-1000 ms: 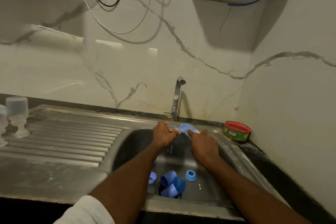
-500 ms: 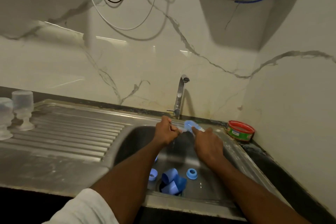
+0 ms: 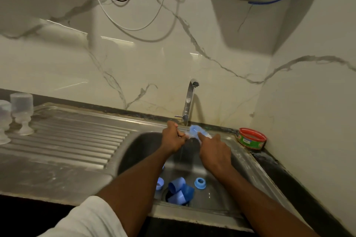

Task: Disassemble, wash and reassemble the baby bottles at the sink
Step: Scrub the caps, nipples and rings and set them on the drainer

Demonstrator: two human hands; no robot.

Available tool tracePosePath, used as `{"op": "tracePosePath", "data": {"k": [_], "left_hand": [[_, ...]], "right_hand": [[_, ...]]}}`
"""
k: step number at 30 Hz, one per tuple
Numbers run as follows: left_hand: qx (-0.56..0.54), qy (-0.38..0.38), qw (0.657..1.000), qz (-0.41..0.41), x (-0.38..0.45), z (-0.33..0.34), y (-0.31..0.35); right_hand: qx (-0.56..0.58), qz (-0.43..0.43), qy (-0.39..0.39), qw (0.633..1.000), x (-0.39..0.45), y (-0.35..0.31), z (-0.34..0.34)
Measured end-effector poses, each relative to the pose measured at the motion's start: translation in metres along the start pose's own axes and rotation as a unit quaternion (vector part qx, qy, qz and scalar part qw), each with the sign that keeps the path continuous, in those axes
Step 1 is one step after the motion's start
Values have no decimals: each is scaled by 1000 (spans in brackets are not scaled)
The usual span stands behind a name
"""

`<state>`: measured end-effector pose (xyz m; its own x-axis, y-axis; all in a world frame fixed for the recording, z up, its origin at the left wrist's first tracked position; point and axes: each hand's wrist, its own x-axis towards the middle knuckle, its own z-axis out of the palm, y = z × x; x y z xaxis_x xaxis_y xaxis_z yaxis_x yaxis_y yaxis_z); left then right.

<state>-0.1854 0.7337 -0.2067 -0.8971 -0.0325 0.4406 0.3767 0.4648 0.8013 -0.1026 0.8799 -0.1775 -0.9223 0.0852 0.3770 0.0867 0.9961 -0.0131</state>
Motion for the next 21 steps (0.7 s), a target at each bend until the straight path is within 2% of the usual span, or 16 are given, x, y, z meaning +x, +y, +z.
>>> {"op": "tracePosePath", "data": {"k": [2,5,8,10,15,18,21], "left_hand": [[-11,12,1000,-23,-1,2,0],[3,-2,1000,9,0,0,-3],[-3,-35,999,30,-1,-4,-2],[-9,-31,999,18,-1,-4,0],[-88,56,987,-123,5,3,-7],[-195,-3,961,-194,4,2,-3],[-318,-74,917,-230,-3,-2,10]], "right_hand": [[-1,-18,14,1000,-5,-5,1],[-19,-42,5,999,-7,-12,7],[-13,-24,-24,999,1,-9,10],[10,-1,-40,999,7,-4,6],[49,-28,34,998,3,-3,1],[25,-50,9,998,0,-14,10],[36,-24,-3,999,7,-8,12]]}}
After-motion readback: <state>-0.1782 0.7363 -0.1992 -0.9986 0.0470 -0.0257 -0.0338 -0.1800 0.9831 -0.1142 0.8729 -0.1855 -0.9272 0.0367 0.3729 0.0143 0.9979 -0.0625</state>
